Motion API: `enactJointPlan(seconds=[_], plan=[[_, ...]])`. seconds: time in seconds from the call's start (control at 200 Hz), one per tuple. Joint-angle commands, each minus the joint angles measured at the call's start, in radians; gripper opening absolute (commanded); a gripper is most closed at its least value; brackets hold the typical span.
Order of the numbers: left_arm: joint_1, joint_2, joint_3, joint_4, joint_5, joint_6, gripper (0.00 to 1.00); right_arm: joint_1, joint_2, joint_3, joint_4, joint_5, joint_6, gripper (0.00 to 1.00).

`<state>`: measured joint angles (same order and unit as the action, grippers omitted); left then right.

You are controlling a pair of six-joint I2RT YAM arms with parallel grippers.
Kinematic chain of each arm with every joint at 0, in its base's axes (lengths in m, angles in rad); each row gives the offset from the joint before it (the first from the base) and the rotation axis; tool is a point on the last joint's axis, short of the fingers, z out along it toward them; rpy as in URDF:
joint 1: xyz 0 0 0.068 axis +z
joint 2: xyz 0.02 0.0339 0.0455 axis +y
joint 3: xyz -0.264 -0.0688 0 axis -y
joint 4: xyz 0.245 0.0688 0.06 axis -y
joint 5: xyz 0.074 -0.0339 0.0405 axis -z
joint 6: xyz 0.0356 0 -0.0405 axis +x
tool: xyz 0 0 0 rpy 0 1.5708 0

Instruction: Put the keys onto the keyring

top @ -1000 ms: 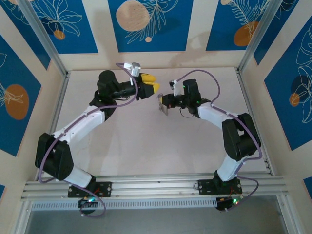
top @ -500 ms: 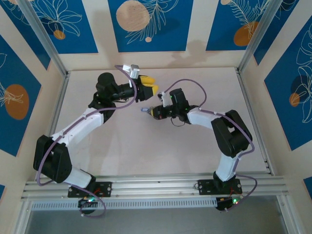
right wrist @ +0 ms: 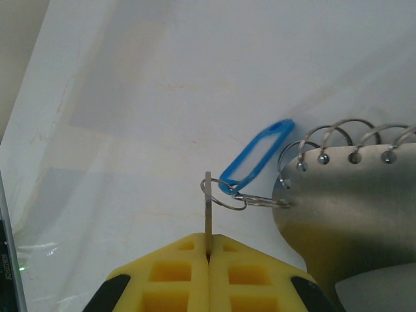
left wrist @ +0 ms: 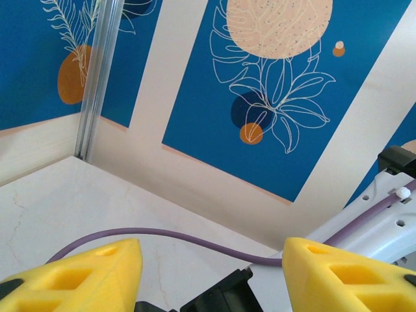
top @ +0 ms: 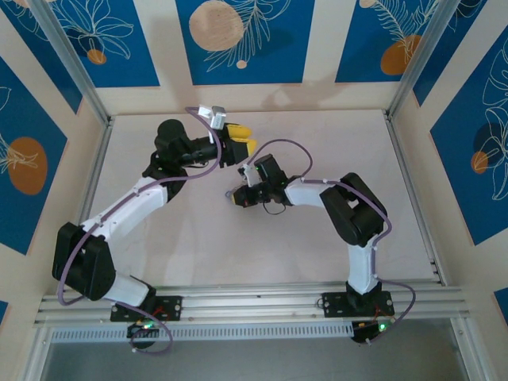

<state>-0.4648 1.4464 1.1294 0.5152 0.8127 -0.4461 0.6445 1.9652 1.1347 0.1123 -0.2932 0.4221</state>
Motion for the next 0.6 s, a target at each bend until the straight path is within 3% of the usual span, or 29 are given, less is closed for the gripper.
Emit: enactJointPlan(seconds=[0.0, 0.07, 0.14, 0.425, 0.595], plan=[[0.010, -0.023, -0.011, 0.029, 0.000, -0.006, 0.59, 0.014, 0.000, 0.049, -0.017, -0.039, 0.012, 0.18], [0.009, -0.018, -0.007, 0.029, 0.001, -0.008, 0.59, 0.014, -0.012, 0.057, -0.016, -0.063, 0.015, 0.38], [0.010, -0.017, -0.005, 0.032, 0.000, -0.008, 0.59, 0.017, -0.034, 0.060, -0.017, -0.072, 0.014, 0.47], [0.010, -0.012, -0.004, 0.039, -0.015, -0.006, 0.62, -0.005, -0.143, 0.035, -0.034, -0.046, -0.001, 0.56], [0.012, -0.029, -0.013, 0.005, -0.058, 0.019, 0.76, -0.067, -0.245, -0.013, -0.046, -0.021, -0.009, 0.68]])
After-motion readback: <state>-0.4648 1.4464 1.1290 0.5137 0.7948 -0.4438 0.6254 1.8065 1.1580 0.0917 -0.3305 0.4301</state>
